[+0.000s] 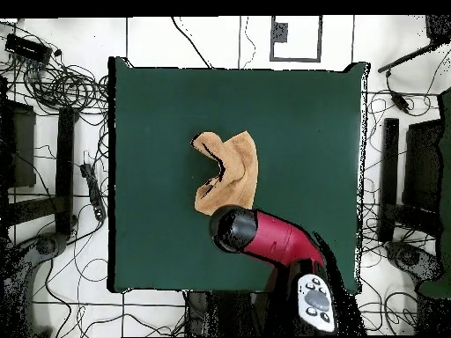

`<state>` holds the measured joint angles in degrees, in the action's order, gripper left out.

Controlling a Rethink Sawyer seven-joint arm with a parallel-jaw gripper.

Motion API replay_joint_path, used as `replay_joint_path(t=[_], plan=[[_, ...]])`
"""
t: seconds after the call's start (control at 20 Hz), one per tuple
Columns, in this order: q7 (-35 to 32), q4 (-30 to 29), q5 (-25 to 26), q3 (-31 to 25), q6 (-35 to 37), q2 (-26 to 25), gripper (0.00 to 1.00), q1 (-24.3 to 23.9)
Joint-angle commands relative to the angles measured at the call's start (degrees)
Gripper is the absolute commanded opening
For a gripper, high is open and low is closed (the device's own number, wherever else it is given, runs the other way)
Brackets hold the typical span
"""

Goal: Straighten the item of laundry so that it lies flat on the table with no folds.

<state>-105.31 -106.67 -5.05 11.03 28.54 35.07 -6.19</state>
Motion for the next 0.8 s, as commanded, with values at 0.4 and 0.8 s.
replay_joint_path(t=[0.4, 0.8], plan=[[-2.89, 6.7, 3.92, -9.2, -3.56, -4.91, 1.0, -2.09], [-18.83, -2.77, -4.37, -7.43, -13.27, -11.0, 1.0, 0.4]])
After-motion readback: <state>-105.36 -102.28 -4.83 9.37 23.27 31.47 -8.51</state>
